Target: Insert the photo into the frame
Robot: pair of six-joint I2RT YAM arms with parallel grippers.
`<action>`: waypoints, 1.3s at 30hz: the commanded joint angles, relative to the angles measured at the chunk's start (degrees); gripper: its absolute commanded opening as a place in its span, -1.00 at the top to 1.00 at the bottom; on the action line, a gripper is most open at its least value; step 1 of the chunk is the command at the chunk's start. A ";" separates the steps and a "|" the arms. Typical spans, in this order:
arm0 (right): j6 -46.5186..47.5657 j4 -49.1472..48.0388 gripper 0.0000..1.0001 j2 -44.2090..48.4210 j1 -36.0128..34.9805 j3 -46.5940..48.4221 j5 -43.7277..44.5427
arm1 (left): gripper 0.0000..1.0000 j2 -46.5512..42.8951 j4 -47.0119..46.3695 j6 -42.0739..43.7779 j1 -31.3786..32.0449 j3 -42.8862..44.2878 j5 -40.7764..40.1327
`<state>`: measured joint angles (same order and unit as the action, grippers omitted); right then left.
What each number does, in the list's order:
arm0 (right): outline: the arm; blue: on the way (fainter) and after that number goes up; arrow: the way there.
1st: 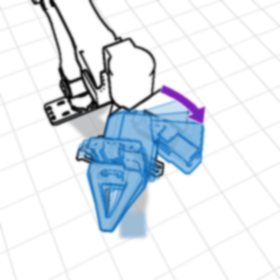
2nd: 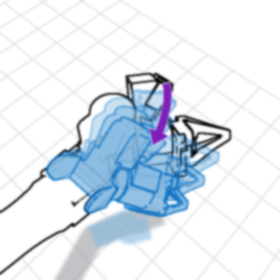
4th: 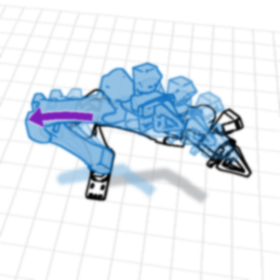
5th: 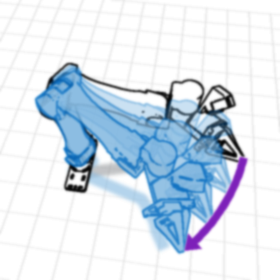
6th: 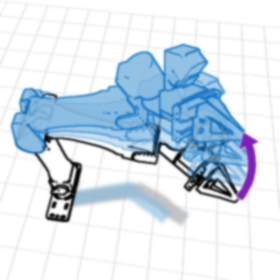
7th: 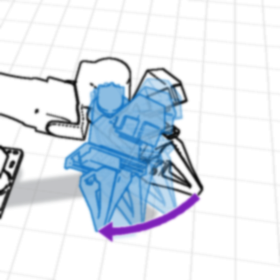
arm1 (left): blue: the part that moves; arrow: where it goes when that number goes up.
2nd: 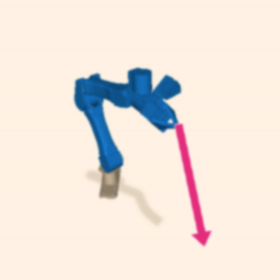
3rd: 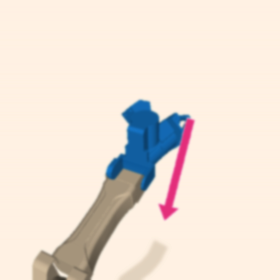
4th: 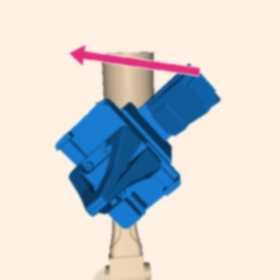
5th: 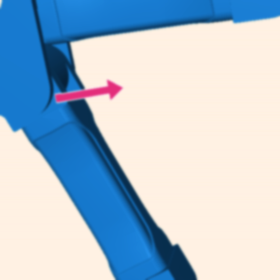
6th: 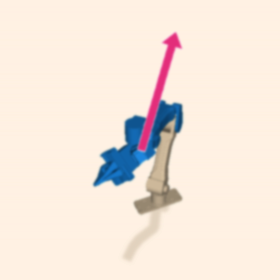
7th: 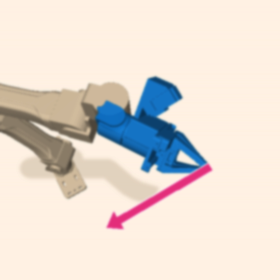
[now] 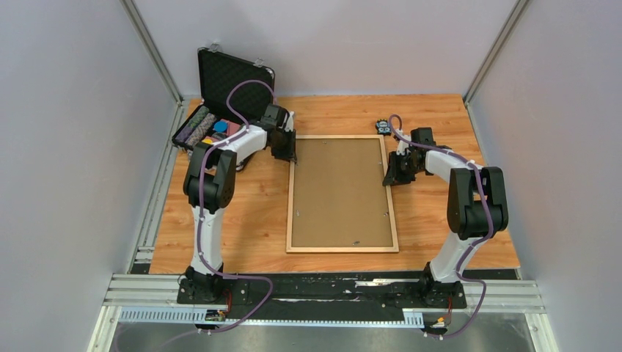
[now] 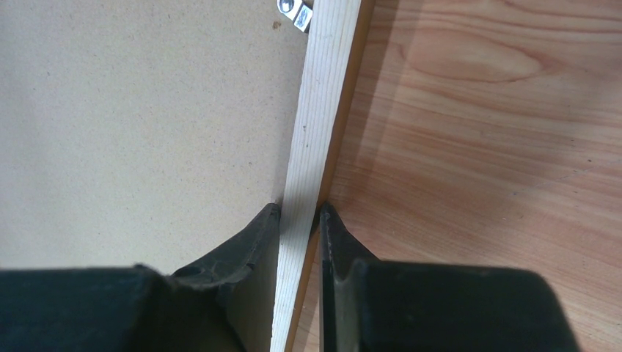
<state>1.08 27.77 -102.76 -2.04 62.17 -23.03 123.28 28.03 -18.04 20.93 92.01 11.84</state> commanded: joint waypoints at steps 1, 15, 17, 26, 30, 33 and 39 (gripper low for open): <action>1.07 0.42 1.00 0.20 0.37 -0.56 -0.35 | 0.39 -0.98 1.07 3.05 1.41 -3.15 -0.01; 1.04 0.44 1.00 -0.68 0.37 -0.12 0.08 | 0.41 -1.60 2.89 11.58 2.20 -4.76 -0.55; 1.04 0.36 1.00 -0.76 0.37 -0.11 0.17 | 0.41 -1.54 3.38 12.72 2.33 -4.63 -0.72; 1.14 0.50 1.00 -1.47 0.38 0.23 0.43 | 0.35 -0.90 6.12 17.65 2.84 -4.03 -0.35; 1.16 0.52 1.00 -1.61 0.38 0.31 0.43 | 0.31 -0.94 6.97 19.55 2.97 -3.84 -0.21; 1.21 0.45 1.00 -1.75 0.42 0.32 0.52 | 0.26 -0.92 7.83 21.14 3.06 -3.29 -0.17; 1.21 0.47 1.00 -1.82 0.40 0.38 0.61 | 0.09 -1.37 8.98 21.94 3.07 -2.13 -0.08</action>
<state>1.13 27.83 -102.94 -1.93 62.19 -23.14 121.67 26.81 -0.30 22.61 90.21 10.98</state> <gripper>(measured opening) 0.205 0.426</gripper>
